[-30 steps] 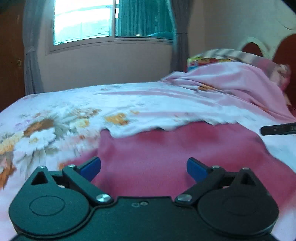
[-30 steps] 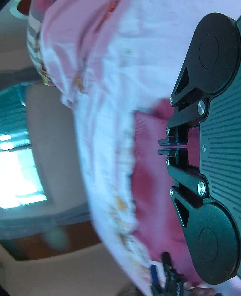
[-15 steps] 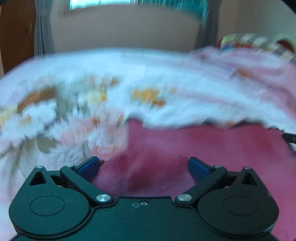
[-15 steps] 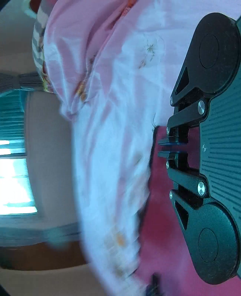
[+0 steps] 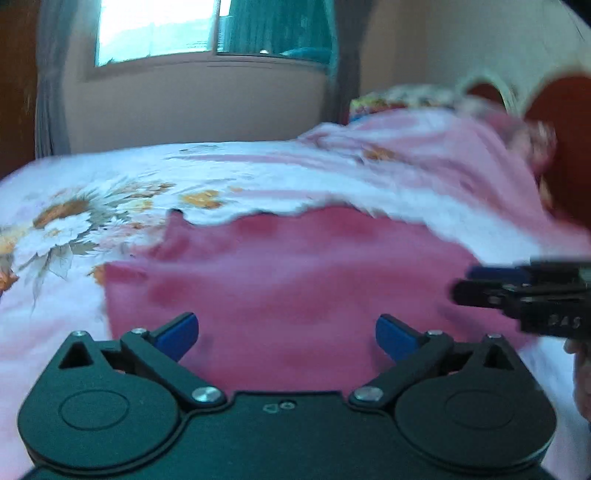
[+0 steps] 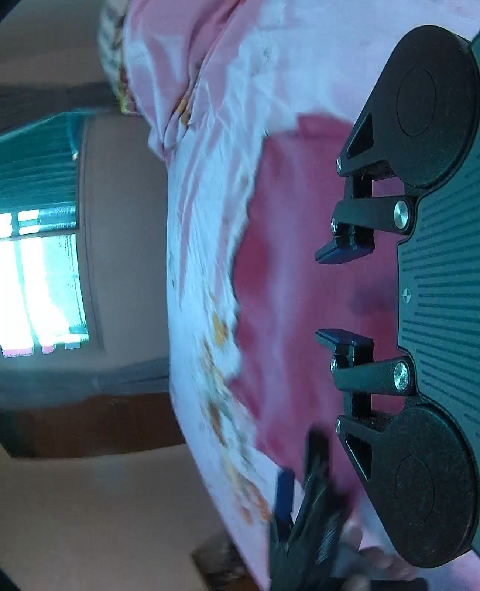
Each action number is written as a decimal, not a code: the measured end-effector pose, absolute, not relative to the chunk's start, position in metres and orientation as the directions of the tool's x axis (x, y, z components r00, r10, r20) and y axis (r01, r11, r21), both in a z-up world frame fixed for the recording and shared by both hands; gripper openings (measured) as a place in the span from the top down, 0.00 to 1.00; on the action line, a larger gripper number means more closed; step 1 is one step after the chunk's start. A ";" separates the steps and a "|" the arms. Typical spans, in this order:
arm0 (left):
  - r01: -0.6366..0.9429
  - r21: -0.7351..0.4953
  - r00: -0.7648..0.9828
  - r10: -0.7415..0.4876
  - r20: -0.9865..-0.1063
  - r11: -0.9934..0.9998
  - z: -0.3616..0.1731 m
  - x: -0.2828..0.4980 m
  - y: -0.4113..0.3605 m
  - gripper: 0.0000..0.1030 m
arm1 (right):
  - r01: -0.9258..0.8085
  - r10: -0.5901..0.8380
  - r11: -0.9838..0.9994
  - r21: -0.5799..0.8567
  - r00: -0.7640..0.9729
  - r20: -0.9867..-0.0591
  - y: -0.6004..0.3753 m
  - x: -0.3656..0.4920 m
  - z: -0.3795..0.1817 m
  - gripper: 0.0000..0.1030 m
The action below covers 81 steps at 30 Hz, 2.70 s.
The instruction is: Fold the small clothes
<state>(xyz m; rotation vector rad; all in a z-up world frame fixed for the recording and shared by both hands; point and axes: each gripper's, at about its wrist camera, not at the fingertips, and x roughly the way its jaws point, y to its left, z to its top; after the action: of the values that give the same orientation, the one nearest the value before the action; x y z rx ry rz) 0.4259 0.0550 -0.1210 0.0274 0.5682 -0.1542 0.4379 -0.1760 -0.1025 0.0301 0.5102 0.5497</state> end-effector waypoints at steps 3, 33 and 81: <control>0.122 0.078 0.778 -0.047 -0.626 0.989 -0.152 0.436 0.034 0.01 | -0.497 0.492 0.856 0.143 0.699 -0.519 -0.152 0.423 -0.120 0.63; 0.115 0.000 0.766 -0.088 -0.637 0.993 -0.145 0.530 0.076 0.01 | -0.354 0.354 0.928 0.116 0.740 -0.572 -0.205 0.539 -0.129 0.63; 0.023 0.011 0.727 -0.009 -0.687 1.000 -0.137 0.421 0.130 0.01 | -0.262 0.282 0.958 0.117 0.785 -0.551 -0.251 0.419 -0.115 0.54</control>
<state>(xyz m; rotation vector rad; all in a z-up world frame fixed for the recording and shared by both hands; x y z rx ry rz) 0.4215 0.1298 -0.1372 0.0188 0.7572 -0.0177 0.4187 -0.2511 -0.1147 0.0348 0.5997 0.2934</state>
